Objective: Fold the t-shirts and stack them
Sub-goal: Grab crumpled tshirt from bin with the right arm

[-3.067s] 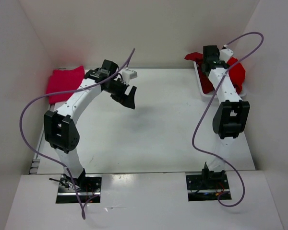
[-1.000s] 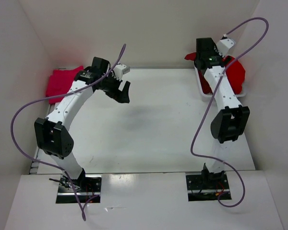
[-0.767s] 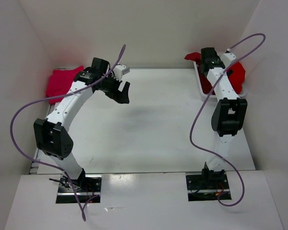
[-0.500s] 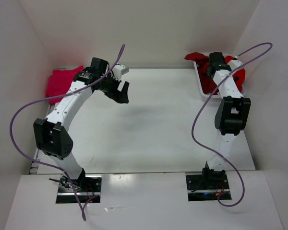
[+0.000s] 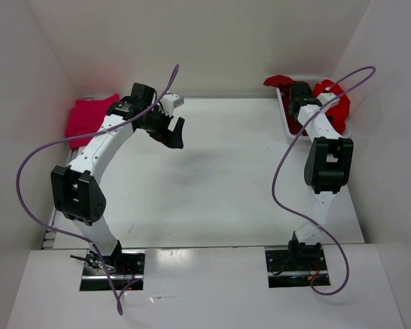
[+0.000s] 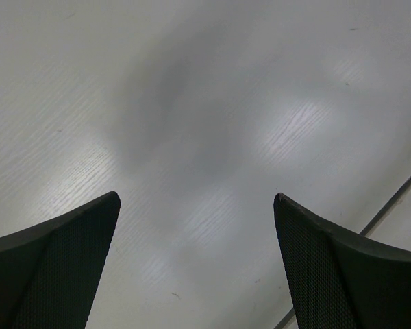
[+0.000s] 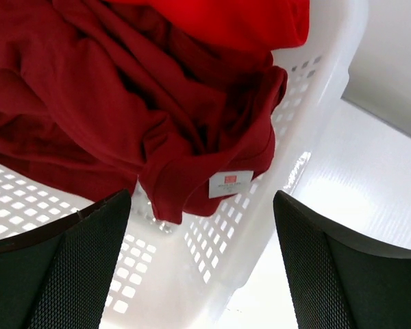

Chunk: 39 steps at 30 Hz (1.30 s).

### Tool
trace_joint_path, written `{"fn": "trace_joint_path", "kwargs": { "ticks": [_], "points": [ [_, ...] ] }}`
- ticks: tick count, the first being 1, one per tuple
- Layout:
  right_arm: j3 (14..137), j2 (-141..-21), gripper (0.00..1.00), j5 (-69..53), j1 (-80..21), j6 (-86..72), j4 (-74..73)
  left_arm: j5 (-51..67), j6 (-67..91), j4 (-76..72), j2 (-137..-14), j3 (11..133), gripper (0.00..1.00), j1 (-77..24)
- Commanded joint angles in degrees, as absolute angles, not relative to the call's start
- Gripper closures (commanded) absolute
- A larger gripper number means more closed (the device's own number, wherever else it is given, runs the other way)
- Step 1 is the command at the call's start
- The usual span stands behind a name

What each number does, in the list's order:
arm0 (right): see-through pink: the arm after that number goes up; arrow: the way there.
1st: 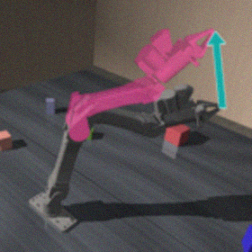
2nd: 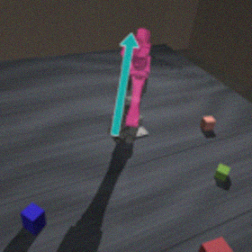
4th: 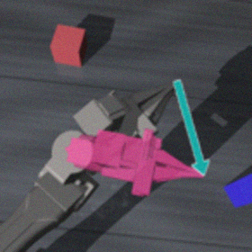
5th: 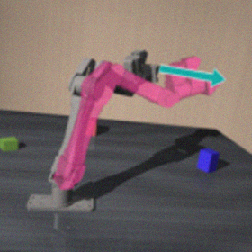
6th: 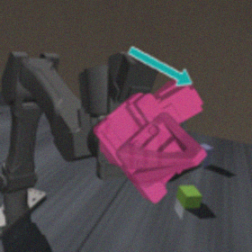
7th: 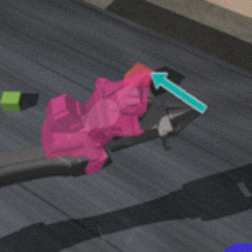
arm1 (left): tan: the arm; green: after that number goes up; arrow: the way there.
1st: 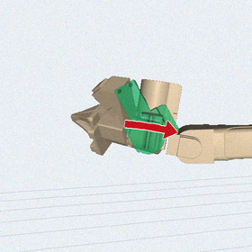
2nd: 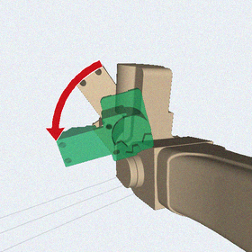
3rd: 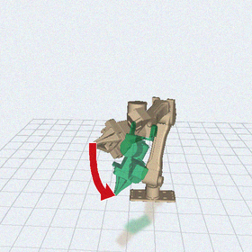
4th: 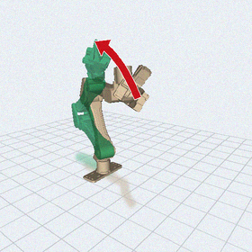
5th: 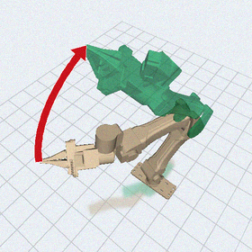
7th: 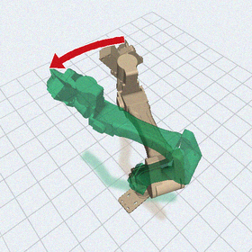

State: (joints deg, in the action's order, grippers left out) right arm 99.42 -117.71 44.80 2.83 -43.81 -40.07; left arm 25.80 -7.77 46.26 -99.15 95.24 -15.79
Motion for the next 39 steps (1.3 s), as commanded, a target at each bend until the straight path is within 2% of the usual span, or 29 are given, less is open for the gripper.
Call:
{"fn": "trace_joint_path", "kwargs": {
  "ticks": [1,11,19,21,22,23,25,26,29,36,37,38,39],
  "points": [
    [98.88,-117.25,0.11,45.44,3.16,-46.15,-37.71,27.95,-9.32,45.79,-99.67,95.36,0.01,-15.56],
    [105.63,-122.42,0.11,49.21,3.16,-37.36,-34.80,27.95,-9.32,46.32,-99.67,95.36,0.01,-15.56],
    [111.97,-125.60,0.18,49.22,3.16,-37.96,-38.93,27.42,-9.32,46.32,-99.67,95.36,0.01,-15.56],
    [111.97,-126.21,0.23,48.70,3.16,-37.97,-38.94,27.42,-9.32,46.32,-99.67,95.36,0.01,-15.56],
    [111.97,-126.21,0.27,48.69,3.16,-37.97,-38.94,27.42,-9.32,46.32,-99.67,95.36,0.01,-15.56],
    [111.97,-126.21,0.40,48.08,3.16,-37.97,-38.94,27.42,-9.32,46.32,-99.67,95.36,0.01,-15.56],
    [111.97,-126.21,0.57,47.47,3.16,-37.97,-38.94,27.42,-9.32,46.32,-99.67,95.36,0.01,-15.56],
    [111.97,-126.21,0.78,47.46,3.16,-37.97,-38.94,27.42,-9.32,46.32,-99.67,95.36,0.01,-15.56],
    [111.45,-126.21,1.00,46.93,3.16,-37.97,-39.46,26.90,-9.32,46.32,-99.67,95.36,0.01,-15.56],
    [106.44,-122.35,1.00,46.41,3.16,-37.97,-36.30,26.89,-9.32,46.85,-99.14,95.89,0.01,-15.56],
    [106.44,-122.34,0.92,45.28,3.16,-37.27,-36.30,26.89,-9.32,46.85,-99.14,95.89,0.01,-15.56],
    [106.44,-122.34,0.75,44.31,3.16,-36.74,-36.30,26.89,-9.32,46.85,-99.14,95.89,0.01,-15.56],
    [106.44,-122.34,0.45,43.25,3.16,-36.74,-36.30,26.89,-9.32,46.85,-99.14,95.89,0.01,-15.56]
  ]
}}
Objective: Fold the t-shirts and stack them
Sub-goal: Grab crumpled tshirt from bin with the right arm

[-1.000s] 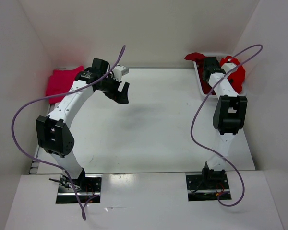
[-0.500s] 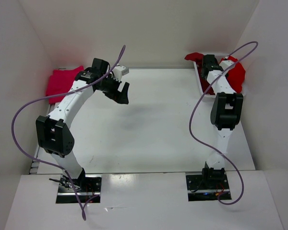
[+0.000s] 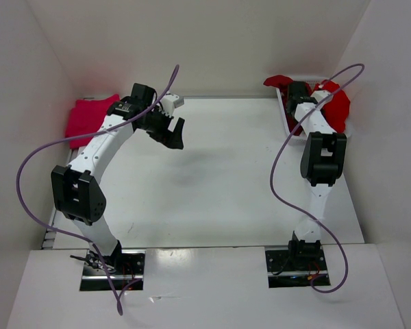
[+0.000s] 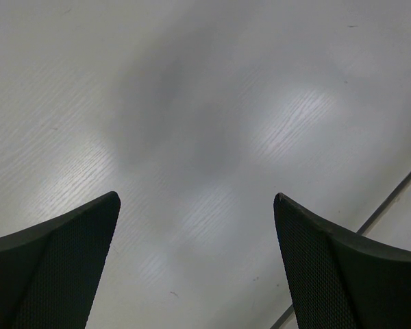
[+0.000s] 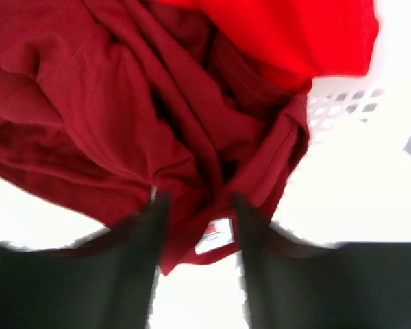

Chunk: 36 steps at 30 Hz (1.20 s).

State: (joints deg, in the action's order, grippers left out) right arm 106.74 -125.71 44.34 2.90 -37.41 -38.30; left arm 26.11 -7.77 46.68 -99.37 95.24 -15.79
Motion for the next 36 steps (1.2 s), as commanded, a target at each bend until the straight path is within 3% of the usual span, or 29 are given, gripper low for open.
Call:
{"fn": "trace_joint_path", "kwargs": {
  "ticks": [1,6,11,19,28,31,32,36],
  "points": [
    [106.44,-122.34,0.41,40.81,3.16,-36.74,-36.30,26.89,-9.32,46.85,-99.14,95.89,0.01,-15.56],
    [105.21,-122.34,0.39,39.29,3.16,-38.76,-36.30,26.89,-9.32,46.85,-99.14,95.89,0.01,-15.56],
    [109.41,-126.03,0.27,38.14,3.16,-39.29,-39.29,26.89,-9.84,46.85,-99.14,95.89,0.01,-15.56],
    [114.42,-130.77,0.21,34.20,3.78,-39.81,-41.13,26.37,-9.84,46.85,-99.14,95.89,0.01,-15.56],
    [114.35,-132.71,0.50,31.56,5.45,-38.59,-41.75,25.84,-9.84,46.85,-99.67,95.89,0.01,-15.56],
    [114.35,-132.71,0.78,31.03,5.45,-38.58,-41.75,25.84,-10.37,46.85,-99.67,95.89,0.01,-15.56],
    [113.82,-132.71,0.99,31.03,5.97,-38.58,-41.75,25.84,-10.37,46.85,-99.67,95.89,0.01,-15.56],
    [112.59,-130.26,1.00,31.03,5.98,-38.06,-40.44,25.84,-10.37,46.85,-99.67,95.89,0.01,-15.56]
  ]
}}
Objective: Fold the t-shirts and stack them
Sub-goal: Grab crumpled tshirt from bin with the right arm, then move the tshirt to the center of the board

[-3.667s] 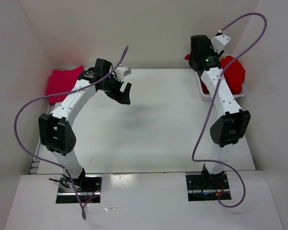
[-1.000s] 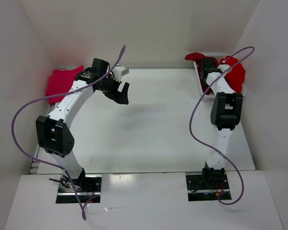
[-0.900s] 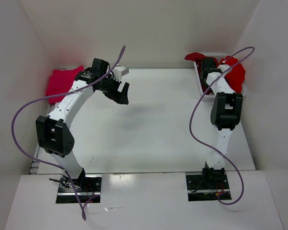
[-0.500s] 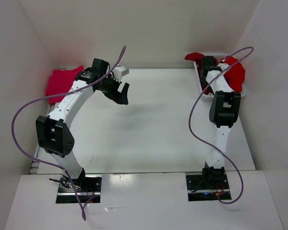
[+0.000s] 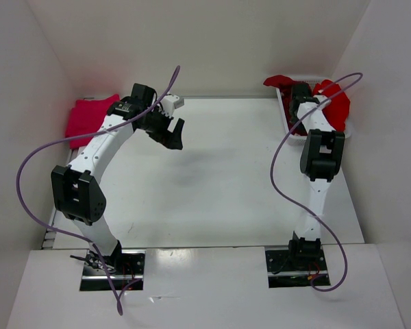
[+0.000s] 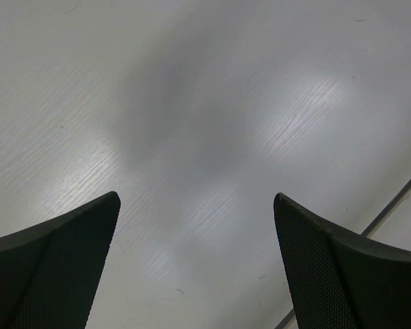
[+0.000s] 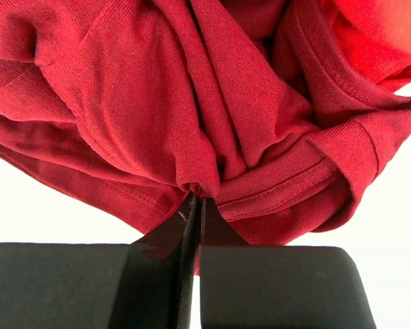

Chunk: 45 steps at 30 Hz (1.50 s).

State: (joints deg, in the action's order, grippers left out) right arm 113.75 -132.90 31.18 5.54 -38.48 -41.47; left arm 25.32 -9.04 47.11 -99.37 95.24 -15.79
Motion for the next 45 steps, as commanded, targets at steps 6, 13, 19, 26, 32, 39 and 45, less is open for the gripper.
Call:
{"fn": "trace_joint_path", "kwargs": {
  "ticks": [6,13,19,26,32,39,45],
  "points": [
    [109.34,-125.43,1.00,37.08,2.82,-37.35,-37.27,25.84,-10.37,46.85,-99.67,95.89,0.01,-15.56],
    [106.96,-119.55,1.00,41.48,0.01,-38.58,-33.15,25.84,-10.37,46.85,-99.15,95.89,0.01,-15.56],
    [108.10,-115.94,1.00,44.82,-2.28,-38.58,-32.43,25.84,-10.37,46.85,-99.14,95.89,0.01,-15.56],
    [106.53,-108.92,1.00,50.78,-7.20,-40.42,-29.10,25.84,-10.37,46.85,-99.14,95.89,0.01,-15.56],
    [106.16,-100.65,1.00,55.45,-10.45,-38.86,-24.70,25.84,-10.37,46.85,-98.61,95.89,0.01,-15.56],
    [106.88,-92.64,1.00,60.36,-16.60,-31.33,-17.78,25.32,-10.37,46.85,-98.09,96.42,0.01,-15.56],
    [114.25,-90.97,1.00,64.34,-24.42,-22.87,-14.60,24.70,-10.37,46.85,-96.25,96.42,0.01,-15.56]
  ]
}}
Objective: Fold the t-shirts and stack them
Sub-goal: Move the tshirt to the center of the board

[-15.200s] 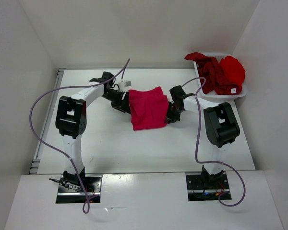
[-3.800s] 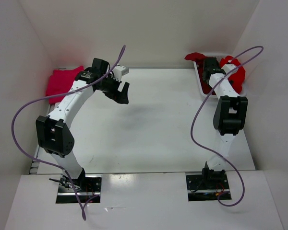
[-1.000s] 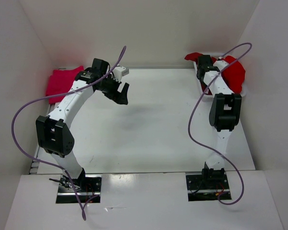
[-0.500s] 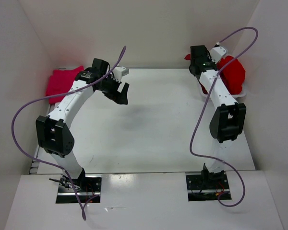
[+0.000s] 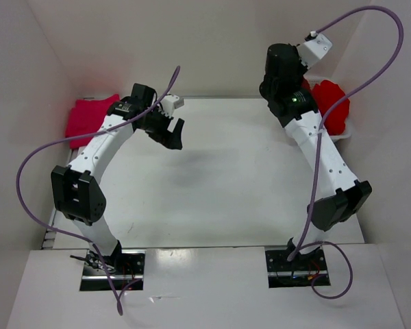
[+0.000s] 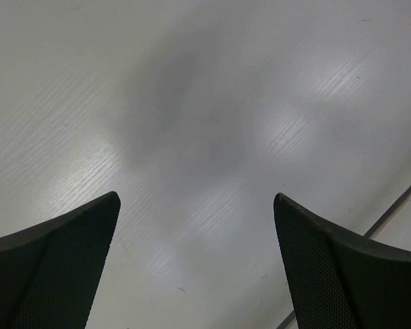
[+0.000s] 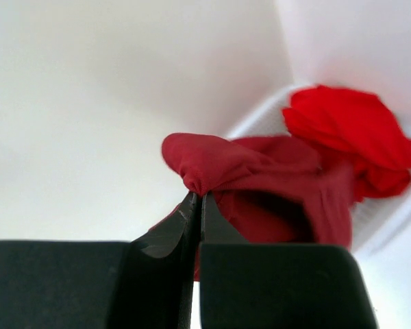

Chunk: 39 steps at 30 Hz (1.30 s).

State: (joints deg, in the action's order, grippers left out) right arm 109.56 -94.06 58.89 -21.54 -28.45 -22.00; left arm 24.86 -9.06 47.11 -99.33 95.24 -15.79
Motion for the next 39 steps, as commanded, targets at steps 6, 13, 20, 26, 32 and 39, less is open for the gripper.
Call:
{"fn": "trace_joint_path", "kwargs": {
  "ticks": [6,13,20,26,32,39],
  "points": [
    [126.37,-90.70,1.00,58.38,-33.03,-7.23,-7.83,21.98,-10.37,46.85,-93.70,96.42,0.01,-15.56],
    [145.62,-97.55,1.00,46.09,-47.18,9.13,-2.37,19.08,-9.76,45.79,-90.79,95.36,0.01,-14.15],
    [151.17,-100.11,1.00,39.55,-55.99,10.57,-3.07,16.26,-8.00,44.03,-87.10,94.75,0.01,-7.48],
    [141.19,-99.32,1.00,46.76,-50.90,1.53,-6.58,17.57,-7.29,43.51,-86.57,95.36,0.01,-1.50],
    [131.05,-101.23,0.47,41.60,-38.07,-13.08,-22.00,17.58,-7.82,44.03,-86.57,96.06,0.01,0.79],
    [131.93,-105.12,0.01,28.14,-30.50,-17.40,-40.24,17.67,-11.59,44.82,-85.43,92.91,0.01,0.79]
  ]
}}
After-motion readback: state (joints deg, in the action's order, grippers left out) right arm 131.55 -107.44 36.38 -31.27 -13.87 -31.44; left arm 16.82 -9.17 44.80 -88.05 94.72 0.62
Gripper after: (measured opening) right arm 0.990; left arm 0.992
